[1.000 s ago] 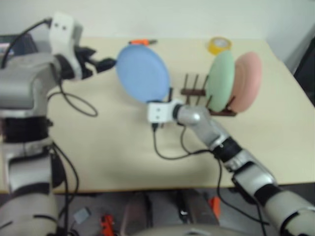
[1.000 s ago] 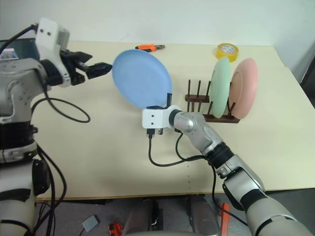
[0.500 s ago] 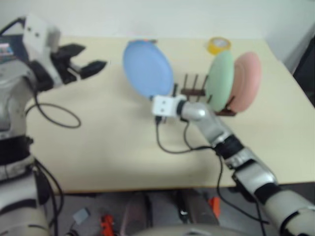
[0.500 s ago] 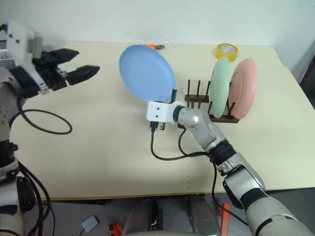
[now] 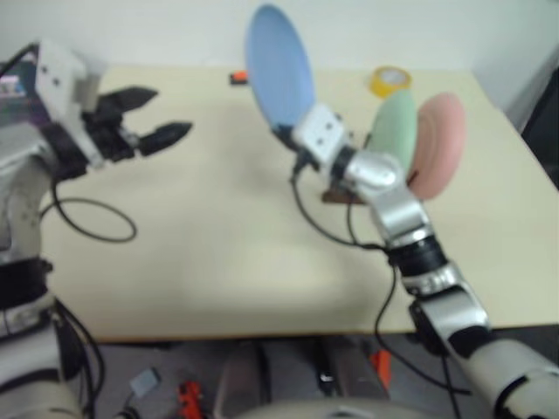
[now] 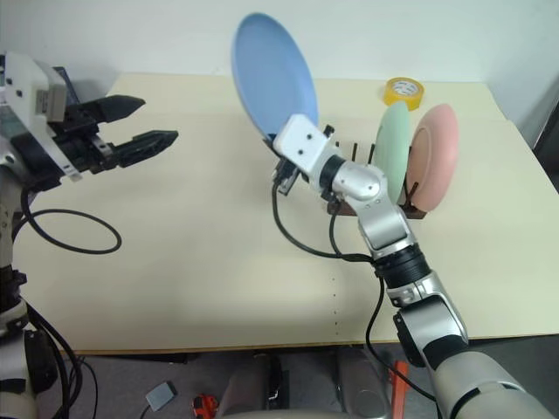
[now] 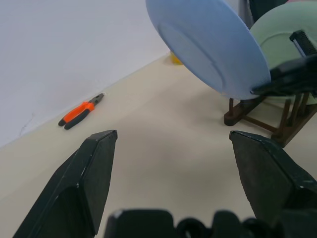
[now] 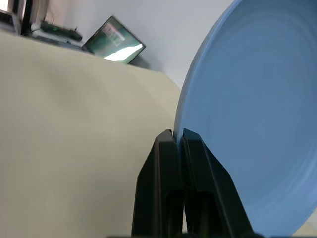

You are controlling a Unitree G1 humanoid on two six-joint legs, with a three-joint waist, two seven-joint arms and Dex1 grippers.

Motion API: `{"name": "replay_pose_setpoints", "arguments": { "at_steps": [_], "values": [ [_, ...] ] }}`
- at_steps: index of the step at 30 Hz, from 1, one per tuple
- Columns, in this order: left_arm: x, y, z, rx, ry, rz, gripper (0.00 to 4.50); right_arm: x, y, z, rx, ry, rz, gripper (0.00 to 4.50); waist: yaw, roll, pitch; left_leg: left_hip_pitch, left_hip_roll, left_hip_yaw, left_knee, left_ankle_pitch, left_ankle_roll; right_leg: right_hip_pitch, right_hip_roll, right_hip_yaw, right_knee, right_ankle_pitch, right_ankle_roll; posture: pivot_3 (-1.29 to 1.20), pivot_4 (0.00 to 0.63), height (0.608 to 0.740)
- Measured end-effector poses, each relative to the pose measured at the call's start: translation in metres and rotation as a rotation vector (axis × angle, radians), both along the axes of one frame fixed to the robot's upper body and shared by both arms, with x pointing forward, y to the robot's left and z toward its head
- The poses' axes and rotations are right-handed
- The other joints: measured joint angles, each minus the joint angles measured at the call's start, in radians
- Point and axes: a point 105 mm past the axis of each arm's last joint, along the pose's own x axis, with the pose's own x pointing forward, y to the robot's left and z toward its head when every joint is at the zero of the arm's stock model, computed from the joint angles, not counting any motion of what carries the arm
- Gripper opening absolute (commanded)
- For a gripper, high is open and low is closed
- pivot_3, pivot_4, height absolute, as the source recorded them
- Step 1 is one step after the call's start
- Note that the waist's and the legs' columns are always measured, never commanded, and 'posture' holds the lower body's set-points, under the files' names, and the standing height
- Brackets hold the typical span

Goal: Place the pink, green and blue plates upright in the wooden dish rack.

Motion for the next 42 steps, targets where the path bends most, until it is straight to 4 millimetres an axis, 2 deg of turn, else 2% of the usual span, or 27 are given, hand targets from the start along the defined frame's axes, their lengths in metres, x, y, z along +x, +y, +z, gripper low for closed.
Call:
{"name": "replay_pose_setpoints", "arguments": {
  "at_steps": [8,13,17,22,27,42],
  "values": [
    [0.006,-0.016,-0.015,0.005,0.038,-0.061,3.99,-0.012,-0.017,0.034,0.194,0.110,0.016,0.00,0.002,0.000,0.000,0.000,0.000,0.000,0.000,0.000,0.000,0.000,0.000,0.000,0.000,0.000,0.000,0.00,0.150,0.740],
    [0.009,-0.020,-0.014,0.014,0.033,-0.084,3.99,-0.014,-0.050,0.051,0.357,0.223,-0.007,0.00,0.009,0.000,0.000,0.000,0.000,0.000,0.000,0.000,0.000,0.000,0.000,0.000,-0.001,0.000,0.000,0.00,0.150,0.740],
    [0.011,-0.024,-0.018,0.009,0.042,-0.100,3.99,-0.021,-0.072,0.060,0.415,0.283,0.005,0.00,0.010,0.000,0.000,-0.001,0.000,0.000,-0.001,0.000,0.000,0.000,0.000,0.000,-0.001,0.000,0.000,0.00,0.150,0.740],
    [0.013,-0.028,-0.024,0.009,0.062,-0.112,3.99,-0.030,-0.087,0.055,0.472,0.396,0.047,0.00,0.009,0.000,0.000,0.000,0.000,0.000,-0.001,0.000,0.000,0.000,0.000,0.000,-0.001,-0.001,0.001,0.00,0.150,0.740],
    [0.013,-0.029,-0.026,0.014,0.068,-0.114,3.99,-0.035,-0.087,0.043,0.482,0.493,0.077,0.00,0.008,0.000,0.000,-0.001,0.000,0.000,-0.001,0.000,0.000,0.000,0.000,0.000,-0.002,-0.002,0.004,0.00,0.150,0.740],
    [0.013,-0.029,-0.028,0.014,0.077,-0.112,3.99,-0.031,-0.101,0.030,0.474,0.549,0.020,0.00,0.009,0.000,0.000,-0.002,0.000,0.000,-0.001,0.000,0.000,0.000,0.000,0.000,-0.003,-0.003,0.004,0.00,0.150,0.740]
  ]
}}
